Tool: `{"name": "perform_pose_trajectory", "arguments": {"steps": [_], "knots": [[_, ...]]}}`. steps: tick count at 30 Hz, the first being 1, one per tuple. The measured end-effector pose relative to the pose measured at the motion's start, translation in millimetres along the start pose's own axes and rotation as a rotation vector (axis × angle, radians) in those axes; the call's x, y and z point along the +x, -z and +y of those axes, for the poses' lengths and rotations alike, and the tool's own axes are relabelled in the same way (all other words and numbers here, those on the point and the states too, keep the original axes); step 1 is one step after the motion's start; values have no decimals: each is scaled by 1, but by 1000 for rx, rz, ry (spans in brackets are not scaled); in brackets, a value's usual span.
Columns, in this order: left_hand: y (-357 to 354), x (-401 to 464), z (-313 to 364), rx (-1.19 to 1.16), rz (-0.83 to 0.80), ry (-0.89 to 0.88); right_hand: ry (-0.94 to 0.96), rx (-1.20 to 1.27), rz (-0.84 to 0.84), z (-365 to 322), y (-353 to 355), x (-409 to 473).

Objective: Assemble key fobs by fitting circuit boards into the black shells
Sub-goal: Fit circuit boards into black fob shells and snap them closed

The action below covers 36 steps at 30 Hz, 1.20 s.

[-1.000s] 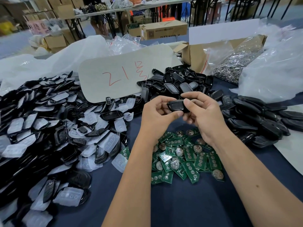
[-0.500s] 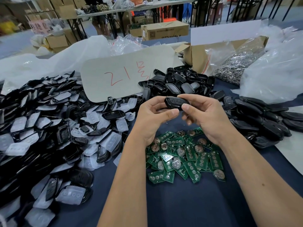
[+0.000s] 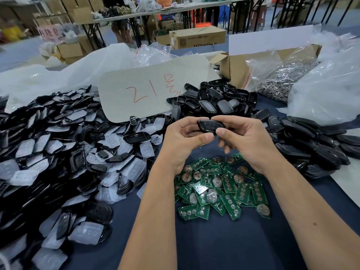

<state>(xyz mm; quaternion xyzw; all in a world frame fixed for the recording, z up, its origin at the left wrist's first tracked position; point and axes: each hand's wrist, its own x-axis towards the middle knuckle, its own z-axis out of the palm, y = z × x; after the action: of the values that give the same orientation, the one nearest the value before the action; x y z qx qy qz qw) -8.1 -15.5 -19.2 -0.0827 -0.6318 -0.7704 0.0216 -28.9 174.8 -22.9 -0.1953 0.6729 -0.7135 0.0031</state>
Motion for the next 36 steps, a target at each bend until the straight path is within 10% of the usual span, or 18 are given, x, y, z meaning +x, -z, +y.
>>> {"name": "perform_pose_trajectory", "arguments": {"steps": [9, 36], "knots": [[-7, 3, -2, -117, 143, 149, 46, -246, 84, 9, -5, 0], [-10, 2, 1, -88, 65, -140, 16, 210, 145, 1, -8, -2]]}}
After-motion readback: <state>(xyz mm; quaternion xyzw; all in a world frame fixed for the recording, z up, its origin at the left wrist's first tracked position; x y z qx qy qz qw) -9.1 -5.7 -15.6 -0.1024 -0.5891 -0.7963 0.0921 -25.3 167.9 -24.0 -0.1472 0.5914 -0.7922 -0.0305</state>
